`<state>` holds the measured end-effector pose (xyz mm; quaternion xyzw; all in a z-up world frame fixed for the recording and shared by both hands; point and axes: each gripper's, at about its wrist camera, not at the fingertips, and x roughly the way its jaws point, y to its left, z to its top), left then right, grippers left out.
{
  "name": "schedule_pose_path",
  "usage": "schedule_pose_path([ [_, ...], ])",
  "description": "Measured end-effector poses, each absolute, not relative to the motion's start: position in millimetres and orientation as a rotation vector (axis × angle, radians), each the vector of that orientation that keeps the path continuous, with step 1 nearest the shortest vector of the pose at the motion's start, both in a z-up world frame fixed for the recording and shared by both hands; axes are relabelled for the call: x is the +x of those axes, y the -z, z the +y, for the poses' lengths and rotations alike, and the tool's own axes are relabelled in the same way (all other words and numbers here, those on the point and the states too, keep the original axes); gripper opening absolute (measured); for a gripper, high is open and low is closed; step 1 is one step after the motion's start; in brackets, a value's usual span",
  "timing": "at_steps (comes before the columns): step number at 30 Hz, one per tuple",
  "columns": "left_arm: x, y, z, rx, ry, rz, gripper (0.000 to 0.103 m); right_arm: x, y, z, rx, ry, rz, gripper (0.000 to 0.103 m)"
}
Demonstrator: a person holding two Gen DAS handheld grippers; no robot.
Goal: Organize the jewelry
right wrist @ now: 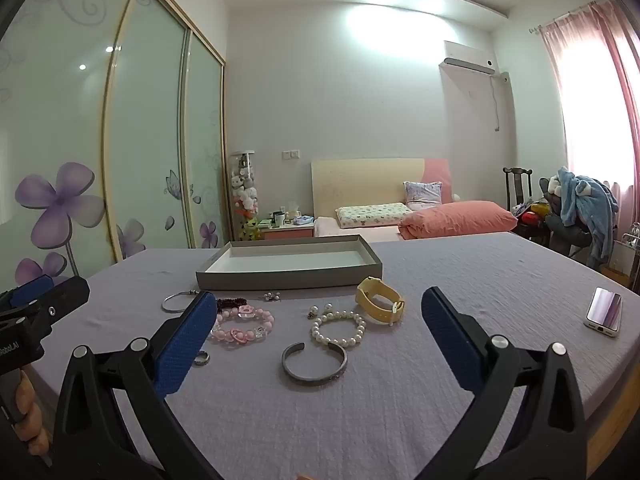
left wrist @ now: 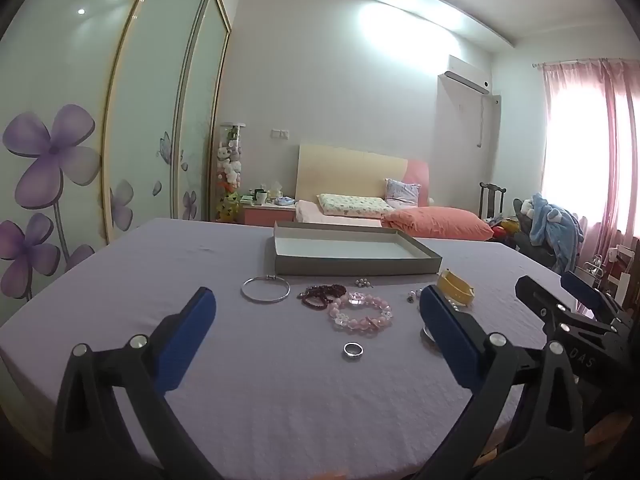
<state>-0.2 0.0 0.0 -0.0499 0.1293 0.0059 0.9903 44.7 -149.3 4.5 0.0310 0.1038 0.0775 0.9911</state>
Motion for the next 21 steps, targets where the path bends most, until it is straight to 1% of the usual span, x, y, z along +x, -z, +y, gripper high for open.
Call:
schedule_pose_path([
  [21,-2.2,-3.3,7.1,-0.117,-0.018,0.262,0.099,43.1,-1.9,-150.6,0.06,-0.151,0.208,0.101],
])
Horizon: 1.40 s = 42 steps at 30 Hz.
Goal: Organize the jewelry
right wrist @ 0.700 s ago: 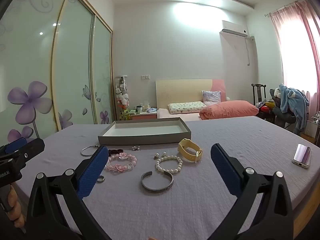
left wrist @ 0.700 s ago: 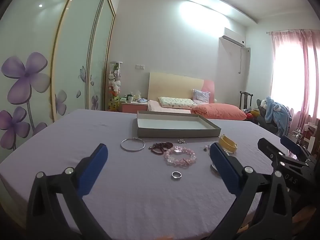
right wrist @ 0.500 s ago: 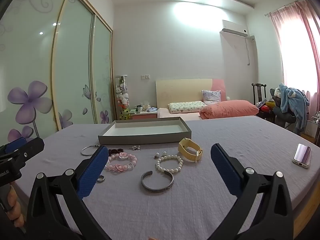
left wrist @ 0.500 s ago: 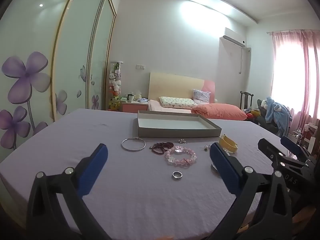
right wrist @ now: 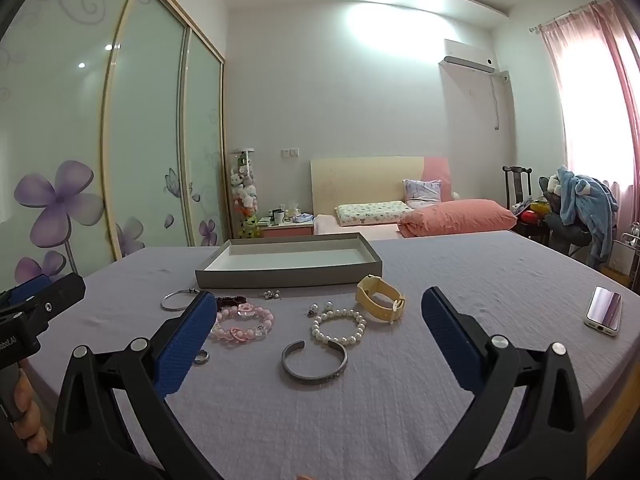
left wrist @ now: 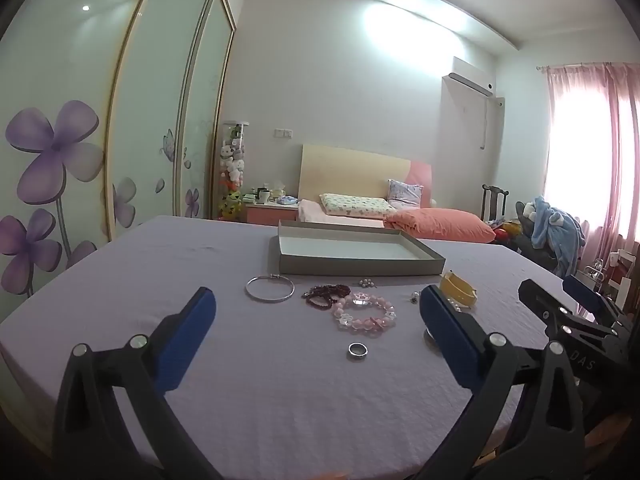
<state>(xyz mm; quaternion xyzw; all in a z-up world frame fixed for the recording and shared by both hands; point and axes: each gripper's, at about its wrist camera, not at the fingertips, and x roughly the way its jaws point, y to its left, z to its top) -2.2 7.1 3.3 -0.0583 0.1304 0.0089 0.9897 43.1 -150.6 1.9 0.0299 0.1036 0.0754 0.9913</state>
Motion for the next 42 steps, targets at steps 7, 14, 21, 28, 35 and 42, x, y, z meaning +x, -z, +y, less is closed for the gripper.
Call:
schedule_pose_path([
  [7,-2.8,-2.9,8.6,-0.121,-0.019,0.262,0.099,45.8,-3.0,-152.5,0.06,-0.145,0.209,0.101],
  [14,-3.6,-5.1,10.9,-0.122,-0.019,0.255,0.099,44.9,-4.8,-152.1,0.06,-0.141,0.207,0.101],
  [21,-4.2,-8.4,10.3,-0.121,-0.02,0.25,0.099,45.7,-6.0,-152.3,0.064,-0.135,0.205,0.101],
  [28,-5.1,-9.9,8.6,-0.118,-0.017,0.25,0.099,45.2,-5.1,-151.4,0.067,-0.133,0.206,0.101],
  [35,-1.7,-10.1,7.9,-0.117,-0.017,0.252,0.099,45.7,-3.8,-151.2,0.074,-0.133,0.212,0.101],
  [42,-2.3,-8.9,7.1,-0.116,-0.016,0.25,0.099,46.0,-3.0,-151.6,0.075,-0.133,0.213,0.101],
])
